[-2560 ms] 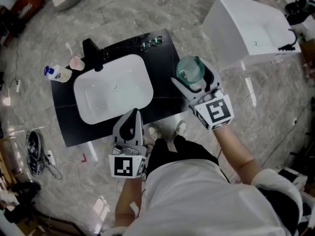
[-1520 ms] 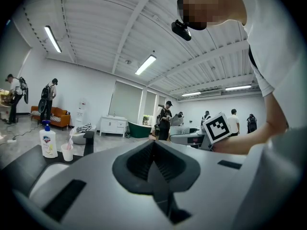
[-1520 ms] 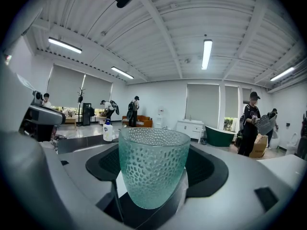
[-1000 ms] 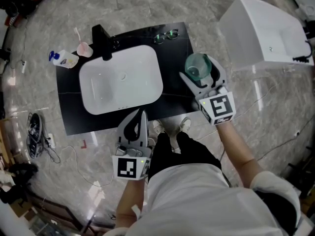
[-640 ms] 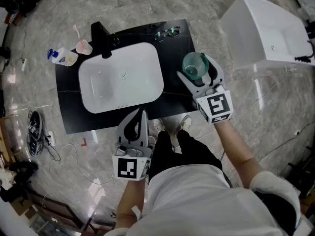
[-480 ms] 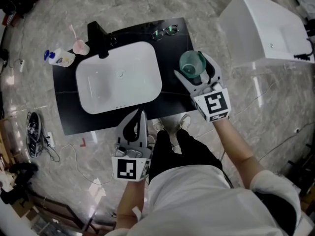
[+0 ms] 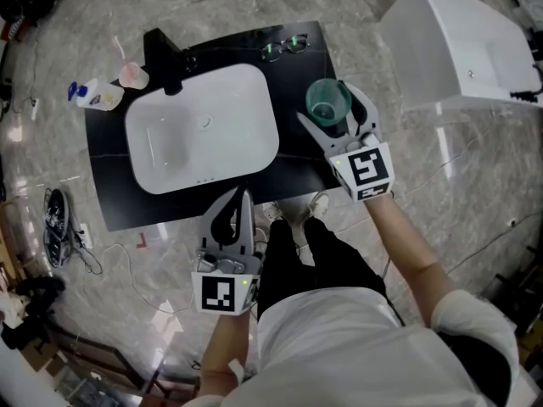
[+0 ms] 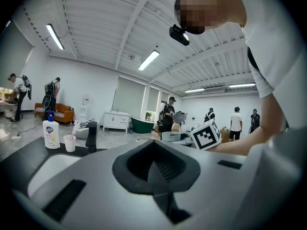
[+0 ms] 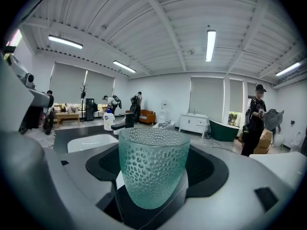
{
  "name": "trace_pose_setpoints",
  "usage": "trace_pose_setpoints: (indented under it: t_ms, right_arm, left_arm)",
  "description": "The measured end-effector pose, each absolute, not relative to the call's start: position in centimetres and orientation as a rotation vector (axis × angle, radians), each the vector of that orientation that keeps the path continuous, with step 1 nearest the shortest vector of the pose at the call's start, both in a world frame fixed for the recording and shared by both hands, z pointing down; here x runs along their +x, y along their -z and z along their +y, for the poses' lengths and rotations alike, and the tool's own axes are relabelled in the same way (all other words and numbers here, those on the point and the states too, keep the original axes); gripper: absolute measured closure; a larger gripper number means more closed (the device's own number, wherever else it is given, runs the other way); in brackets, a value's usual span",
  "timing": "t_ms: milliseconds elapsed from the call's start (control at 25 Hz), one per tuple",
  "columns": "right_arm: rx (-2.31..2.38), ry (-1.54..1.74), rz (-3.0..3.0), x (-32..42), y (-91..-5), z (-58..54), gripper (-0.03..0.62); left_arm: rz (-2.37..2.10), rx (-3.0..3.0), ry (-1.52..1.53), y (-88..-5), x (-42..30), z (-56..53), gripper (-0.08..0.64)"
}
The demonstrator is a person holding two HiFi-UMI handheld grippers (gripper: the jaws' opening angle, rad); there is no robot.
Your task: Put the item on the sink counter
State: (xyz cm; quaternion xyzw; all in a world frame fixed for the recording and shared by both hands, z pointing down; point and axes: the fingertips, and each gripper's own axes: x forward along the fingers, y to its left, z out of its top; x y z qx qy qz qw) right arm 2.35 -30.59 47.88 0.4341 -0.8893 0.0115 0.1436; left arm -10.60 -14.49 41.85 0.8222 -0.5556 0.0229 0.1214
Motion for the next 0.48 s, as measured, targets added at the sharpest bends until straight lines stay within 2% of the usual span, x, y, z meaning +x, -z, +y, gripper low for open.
trace_pose_setpoints:
  t_ms: [480]
  right_arm:
    - [1.239,-0.041,-2.561,1.6,-50.5,-32.1,0.189]
  left_arm:
    - [-1.624,2.381,-0.103,-43.3,-10.9,-14.6,0.558]
